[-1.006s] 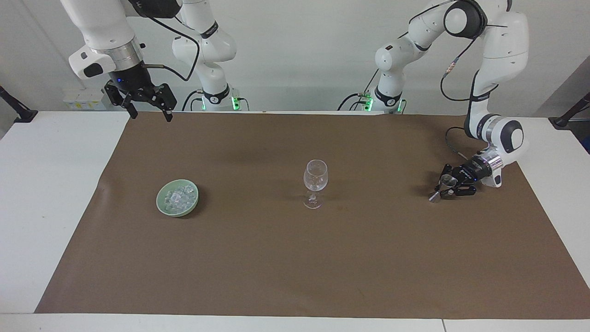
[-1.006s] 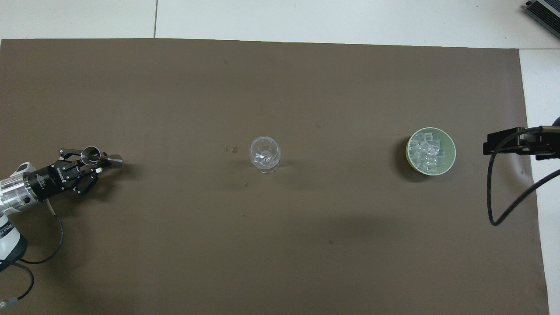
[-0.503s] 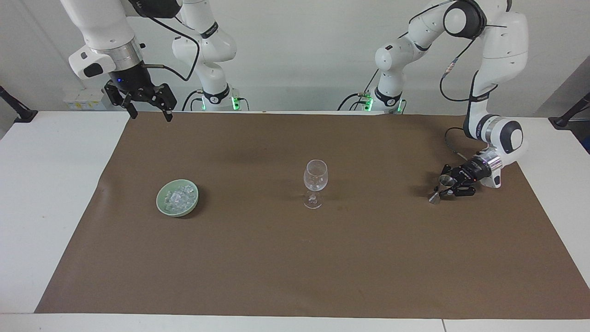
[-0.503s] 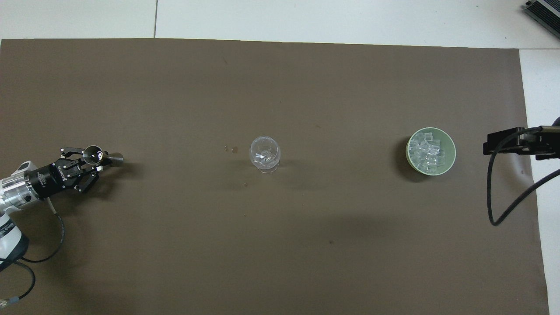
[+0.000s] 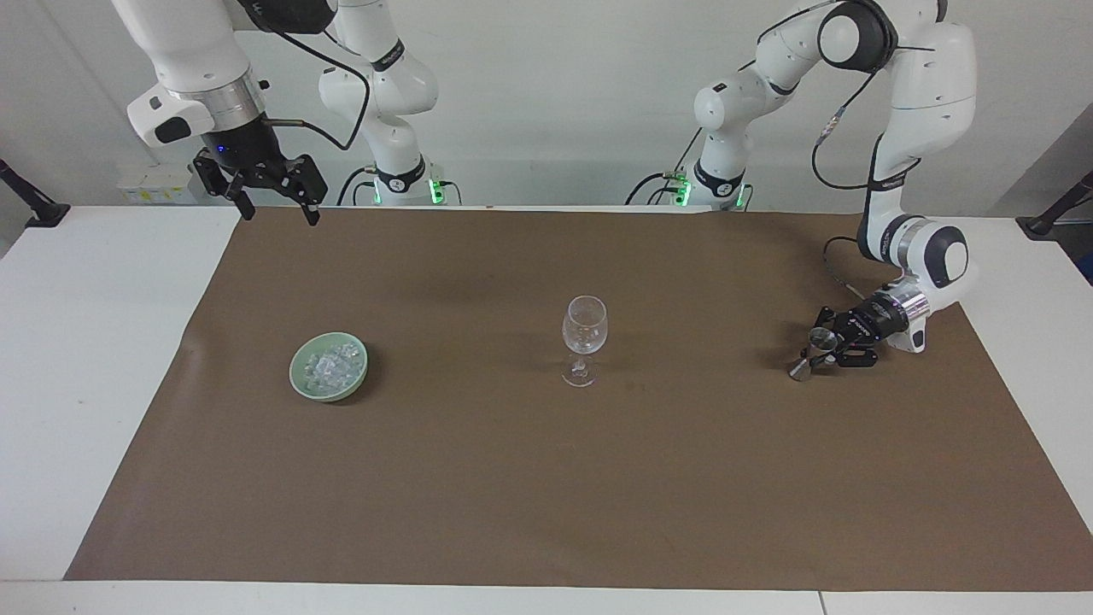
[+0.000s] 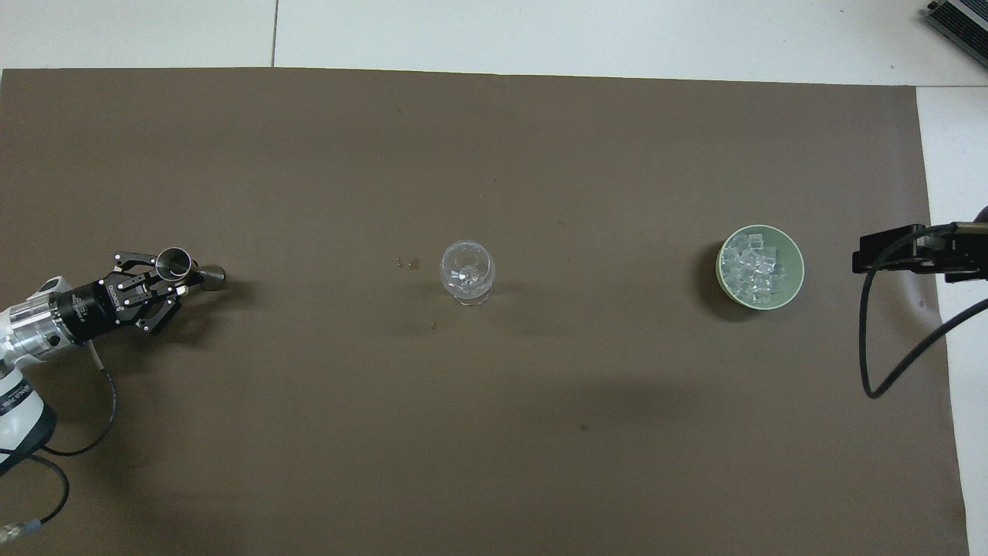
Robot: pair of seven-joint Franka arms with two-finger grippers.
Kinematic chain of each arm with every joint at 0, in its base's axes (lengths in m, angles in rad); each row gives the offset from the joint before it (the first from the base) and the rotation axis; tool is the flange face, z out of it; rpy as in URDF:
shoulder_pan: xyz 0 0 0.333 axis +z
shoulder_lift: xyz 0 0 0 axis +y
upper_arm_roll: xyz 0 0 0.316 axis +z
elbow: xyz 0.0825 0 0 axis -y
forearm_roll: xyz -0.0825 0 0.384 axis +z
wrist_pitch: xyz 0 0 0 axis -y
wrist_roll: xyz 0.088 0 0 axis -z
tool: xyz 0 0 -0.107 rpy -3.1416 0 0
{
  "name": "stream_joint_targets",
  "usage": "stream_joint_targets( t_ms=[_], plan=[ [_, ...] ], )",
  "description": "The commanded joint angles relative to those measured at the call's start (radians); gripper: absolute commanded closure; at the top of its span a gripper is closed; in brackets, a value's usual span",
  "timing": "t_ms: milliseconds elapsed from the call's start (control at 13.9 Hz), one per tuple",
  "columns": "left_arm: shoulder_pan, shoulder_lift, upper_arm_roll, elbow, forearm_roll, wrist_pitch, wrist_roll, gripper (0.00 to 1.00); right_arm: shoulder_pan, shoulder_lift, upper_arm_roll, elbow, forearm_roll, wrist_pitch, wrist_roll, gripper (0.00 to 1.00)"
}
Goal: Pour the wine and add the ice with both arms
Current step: 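Lift the jigger with the left gripper and carry it toward the glass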
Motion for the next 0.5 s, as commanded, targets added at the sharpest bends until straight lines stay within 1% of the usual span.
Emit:
stream_joint_targets(
  t_ms=[0,288,431],
  plan=[
    [-0.017,0.007,0.002,0.022,-0.023,-0.009,-0.024,1.0,-0.007,-0.021,0.002,-0.023,0.017,0.006,-0.026,0.0],
    [-0.02,-0.01,-0.033,0.032,-0.037,0.0,-0.033,1.0,-0.007,-0.021,0.002,-0.023,0.017,0.006,-0.026,0.0],
    [-0.052,-0.025,-0.036,0.032,-0.052,0.002,-0.032,1.0,-0.007,-0.021,0.002,-0.023,0.017,0.006,-0.026,0.0]
  ],
)
